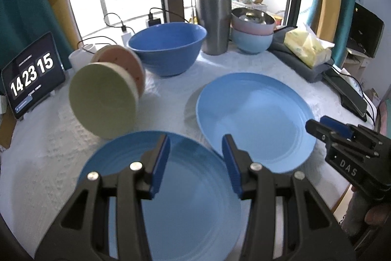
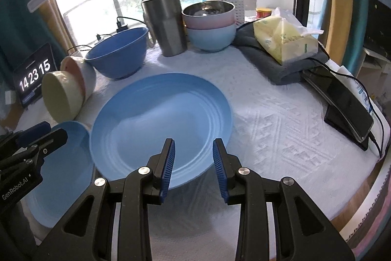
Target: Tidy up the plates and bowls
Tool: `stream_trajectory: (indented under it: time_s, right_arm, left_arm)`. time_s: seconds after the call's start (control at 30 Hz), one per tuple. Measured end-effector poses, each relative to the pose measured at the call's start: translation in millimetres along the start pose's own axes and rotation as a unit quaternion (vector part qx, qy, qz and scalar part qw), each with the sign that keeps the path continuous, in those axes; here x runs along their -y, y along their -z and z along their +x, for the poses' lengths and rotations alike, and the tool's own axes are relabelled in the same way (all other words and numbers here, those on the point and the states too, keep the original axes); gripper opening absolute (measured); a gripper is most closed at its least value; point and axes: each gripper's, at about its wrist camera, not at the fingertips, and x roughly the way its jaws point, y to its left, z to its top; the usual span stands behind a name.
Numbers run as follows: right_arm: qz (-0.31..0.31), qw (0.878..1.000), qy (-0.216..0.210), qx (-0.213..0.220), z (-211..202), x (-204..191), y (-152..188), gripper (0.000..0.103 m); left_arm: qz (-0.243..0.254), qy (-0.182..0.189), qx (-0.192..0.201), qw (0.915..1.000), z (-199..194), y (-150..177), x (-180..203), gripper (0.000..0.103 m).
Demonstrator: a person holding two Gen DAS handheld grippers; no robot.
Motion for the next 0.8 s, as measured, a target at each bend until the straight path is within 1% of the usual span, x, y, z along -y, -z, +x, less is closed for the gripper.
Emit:
stream_trajectory:
  time_s: [0.37,0.63,0.8]
  right_arm:
    - [0.018,1.0,0.01,-0.011,23,22,-10,0.035]
    - [0.03,0.999,0.013,-0.024,38,33,-14,0.042]
    - [0.034,0.999,0.015,-0.039,51,34,-13,0.042]
  left_arm:
    - [0.004,-0.001,-0.014,0.9999,32,-16,8,0.046]
    - [0.006,0.001,-0.023,0.9997,56,-27,8,0.046]
    - [0.005,0.003,-0.041,0.9991,72,-30,9,0.046]
